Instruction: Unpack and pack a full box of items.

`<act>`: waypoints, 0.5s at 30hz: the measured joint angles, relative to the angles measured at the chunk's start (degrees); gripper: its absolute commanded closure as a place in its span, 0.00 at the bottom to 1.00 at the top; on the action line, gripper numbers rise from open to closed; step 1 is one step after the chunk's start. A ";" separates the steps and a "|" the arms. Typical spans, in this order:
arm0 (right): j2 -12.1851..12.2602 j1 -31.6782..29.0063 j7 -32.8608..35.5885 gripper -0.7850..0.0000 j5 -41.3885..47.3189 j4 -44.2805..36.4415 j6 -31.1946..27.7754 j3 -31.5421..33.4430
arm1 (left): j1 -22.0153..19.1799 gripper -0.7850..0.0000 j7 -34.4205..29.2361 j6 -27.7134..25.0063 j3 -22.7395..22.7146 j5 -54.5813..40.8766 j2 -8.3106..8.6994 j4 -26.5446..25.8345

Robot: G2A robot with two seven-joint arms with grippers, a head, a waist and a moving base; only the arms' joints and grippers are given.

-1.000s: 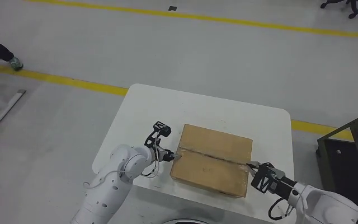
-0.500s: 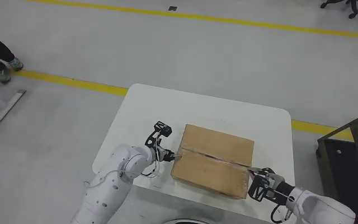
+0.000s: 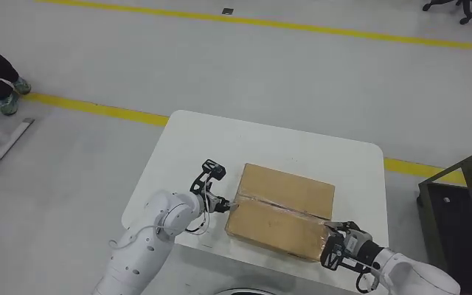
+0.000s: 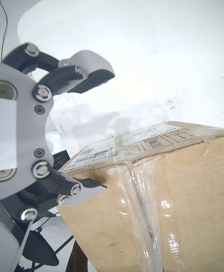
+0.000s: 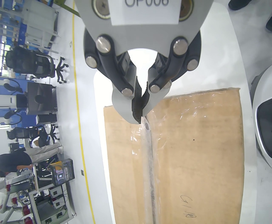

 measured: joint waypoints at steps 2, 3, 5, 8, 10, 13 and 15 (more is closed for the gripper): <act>0.02 -0.04 0.11 1.00 -2.01 -0.07 0.56 -0.53 | 0.05 0.00 -0.01 0.01 -0.01 0.00 0.04 -0.07; 0.03 -0.04 0.11 1.00 -2.76 -0.03 0.70 -0.80 | 0.06 0.00 -0.01 0.01 -0.02 -0.01 0.06 -0.09; 0.04 0.07 0.08 1.00 -4.20 0.07 0.93 -1.30 | 0.08 0.00 -0.01 0.02 -0.02 -0.05 0.10 -0.12; 0.06 0.27 -0.23 1.00 -5.95 -0.23 1.40 -1.81 | 0.07 0.00 -0.03 -0.08 0.02 -0.15 0.15 -0.14; 0.05 0.22 -0.49 1.00 -6.24 -0.70 1.57 -1.92 | 0.06 0.00 0.02 -0.13 0.02 -0.25 0.17 -0.11; 0.01 -0.07 -0.56 1.00 -5.82 -1.08 1.17 -1.66 | 0.04 0.00 0.04 -0.04 0.00 -0.38 0.22 -0.03; 0.00 0.13 -0.31 1.00 -6.03 -0.67 0.85 -1.75 | 0.03 0.00 0.03 -0.06 0.03 -0.42 0.25 -0.02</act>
